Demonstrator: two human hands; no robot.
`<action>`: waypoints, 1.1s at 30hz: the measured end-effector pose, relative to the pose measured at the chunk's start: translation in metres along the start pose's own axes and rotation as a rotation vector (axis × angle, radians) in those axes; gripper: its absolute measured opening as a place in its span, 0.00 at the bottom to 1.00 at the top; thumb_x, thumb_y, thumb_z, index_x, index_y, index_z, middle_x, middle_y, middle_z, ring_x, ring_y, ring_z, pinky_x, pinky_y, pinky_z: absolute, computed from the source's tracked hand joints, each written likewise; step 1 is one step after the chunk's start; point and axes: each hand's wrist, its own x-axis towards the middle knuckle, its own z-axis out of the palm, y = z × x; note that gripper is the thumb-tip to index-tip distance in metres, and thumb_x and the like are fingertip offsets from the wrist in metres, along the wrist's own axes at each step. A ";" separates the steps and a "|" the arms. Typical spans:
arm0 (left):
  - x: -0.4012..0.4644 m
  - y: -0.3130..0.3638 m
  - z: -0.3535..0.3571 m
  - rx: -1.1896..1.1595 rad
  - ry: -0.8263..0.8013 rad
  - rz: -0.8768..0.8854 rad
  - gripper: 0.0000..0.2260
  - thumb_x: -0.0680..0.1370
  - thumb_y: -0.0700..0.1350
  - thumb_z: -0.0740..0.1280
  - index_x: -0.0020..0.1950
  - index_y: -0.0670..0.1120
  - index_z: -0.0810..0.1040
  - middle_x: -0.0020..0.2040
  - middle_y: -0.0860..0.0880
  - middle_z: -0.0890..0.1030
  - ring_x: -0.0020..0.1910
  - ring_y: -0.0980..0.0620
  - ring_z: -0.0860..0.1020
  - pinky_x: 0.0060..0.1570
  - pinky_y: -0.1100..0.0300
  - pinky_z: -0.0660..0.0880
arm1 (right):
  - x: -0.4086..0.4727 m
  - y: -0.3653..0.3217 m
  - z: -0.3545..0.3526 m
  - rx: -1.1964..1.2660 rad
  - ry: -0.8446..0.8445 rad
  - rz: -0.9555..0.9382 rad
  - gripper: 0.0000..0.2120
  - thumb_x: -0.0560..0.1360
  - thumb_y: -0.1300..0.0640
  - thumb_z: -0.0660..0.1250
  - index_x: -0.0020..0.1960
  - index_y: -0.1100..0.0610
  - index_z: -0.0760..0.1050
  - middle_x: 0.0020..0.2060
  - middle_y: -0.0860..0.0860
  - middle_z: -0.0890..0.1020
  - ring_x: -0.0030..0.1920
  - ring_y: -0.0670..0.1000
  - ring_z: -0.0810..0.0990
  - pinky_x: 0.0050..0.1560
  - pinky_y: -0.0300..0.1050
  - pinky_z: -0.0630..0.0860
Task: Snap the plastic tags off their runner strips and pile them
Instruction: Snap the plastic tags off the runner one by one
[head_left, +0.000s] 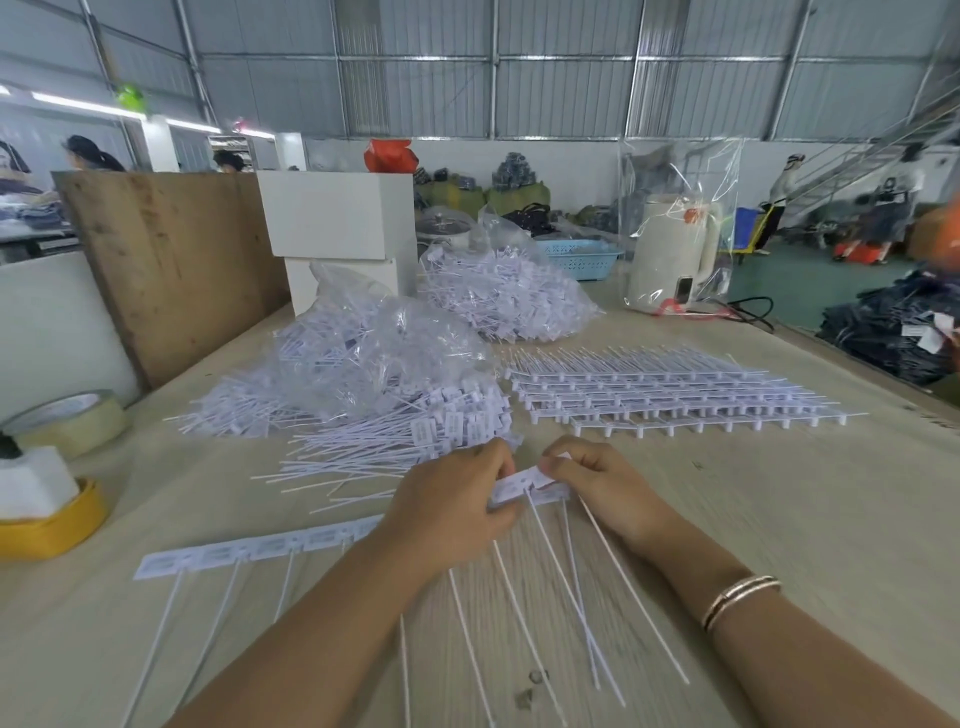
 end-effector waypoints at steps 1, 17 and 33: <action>0.000 0.000 0.000 0.001 0.021 0.001 0.09 0.75 0.56 0.64 0.48 0.56 0.66 0.42 0.57 0.76 0.38 0.55 0.75 0.33 0.59 0.66 | -0.001 0.000 0.001 -0.015 -0.032 -0.017 0.14 0.76 0.63 0.65 0.33 0.52 0.76 0.29 0.40 0.76 0.33 0.39 0.74 0.39 0.32 0.67; 0.000 0.003 -0.001 0.086 0.043 0.039 0.15 0.81 0.55 0.54 0.65 0.57 0.71 0.46 0.52 0.82 0.43 0.51 0.79 0.41 0.57 0.73 | -0.001 -0.002 0.002 -0.090 -0.016 -0.165 0.08 0.72 0.62 0.71 0.39 0.51 0.77 0.34 0.45 0.77 0.35 0.40 0.75 0.41 0.33 0.70; 0.005 -0.002 0.005 -0.056 0.040 -0.085 0.12 0.75 0.59 0.61 0.57 0.59 0.72 0.41 0.55 0.81 0.38 0.54 0.78 0.38 0.59 0.74 | -0.001 -0.006 0.001 -0.094 0.109 -0.001 0.09 0.75 0.57 0.68 0.36 0.54 0.73 0.33 0.50 0.75 0.36 0.46 0.72 0.45 0.42 0.67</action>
